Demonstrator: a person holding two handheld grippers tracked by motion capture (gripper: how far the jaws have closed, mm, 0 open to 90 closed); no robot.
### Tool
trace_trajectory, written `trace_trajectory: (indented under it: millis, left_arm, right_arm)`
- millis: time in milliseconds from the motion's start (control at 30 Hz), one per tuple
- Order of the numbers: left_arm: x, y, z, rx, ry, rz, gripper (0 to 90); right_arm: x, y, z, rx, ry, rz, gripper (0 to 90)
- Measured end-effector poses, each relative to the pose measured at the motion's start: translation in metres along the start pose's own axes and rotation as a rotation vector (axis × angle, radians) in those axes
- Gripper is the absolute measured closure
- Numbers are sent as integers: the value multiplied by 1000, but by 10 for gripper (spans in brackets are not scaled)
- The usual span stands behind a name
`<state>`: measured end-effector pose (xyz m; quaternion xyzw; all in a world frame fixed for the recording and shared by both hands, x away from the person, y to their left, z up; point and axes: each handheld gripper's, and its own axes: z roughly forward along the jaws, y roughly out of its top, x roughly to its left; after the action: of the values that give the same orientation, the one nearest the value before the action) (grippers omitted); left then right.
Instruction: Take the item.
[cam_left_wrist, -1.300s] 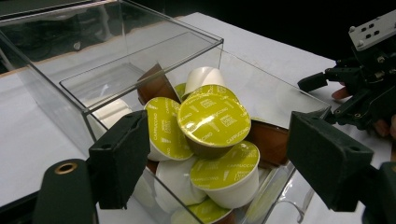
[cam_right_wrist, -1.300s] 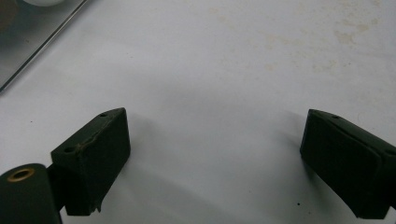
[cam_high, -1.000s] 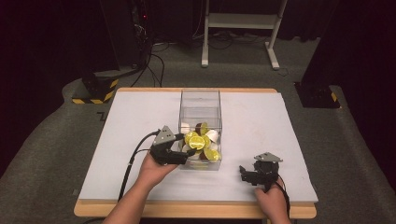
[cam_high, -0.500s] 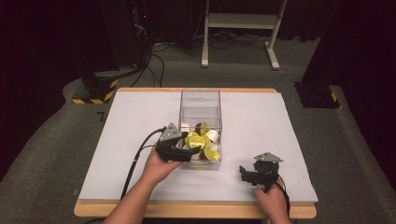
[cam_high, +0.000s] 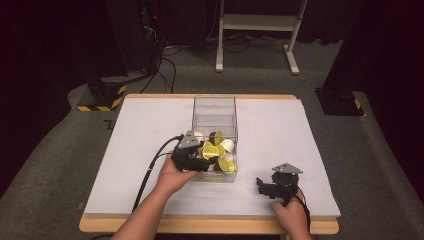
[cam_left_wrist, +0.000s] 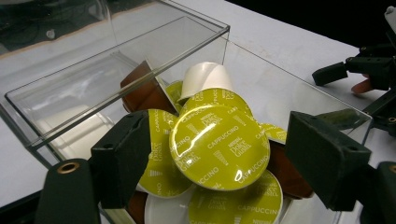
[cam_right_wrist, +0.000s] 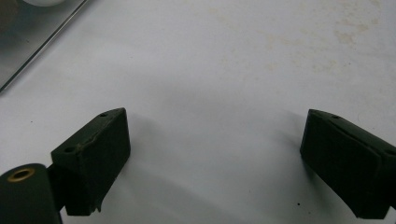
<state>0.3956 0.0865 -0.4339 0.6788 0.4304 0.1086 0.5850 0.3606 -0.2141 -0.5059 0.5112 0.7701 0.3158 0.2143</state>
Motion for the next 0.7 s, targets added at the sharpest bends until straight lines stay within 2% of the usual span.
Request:
trace_trajectory:
  millis: [67,233,300,433,700]
  left_arm:
    - [0,0,1,11,3,10,236]
    - [0,-2,5,23,8,2,251]
    - [1,-2,5,36,11,17,259]
    - [0,-2,7,34,22,19,276]
    - [-2,-3,7,36,36,52,278]
  right_arm:
    - [0,0,0,0,0,0,84]
    - [0,0,0,0,0,0,84]
    - [0,0,0,0,0,0,84]
    - [0,0,0,0,0,0,84]
    - [0,0,0,0,0,2,85]
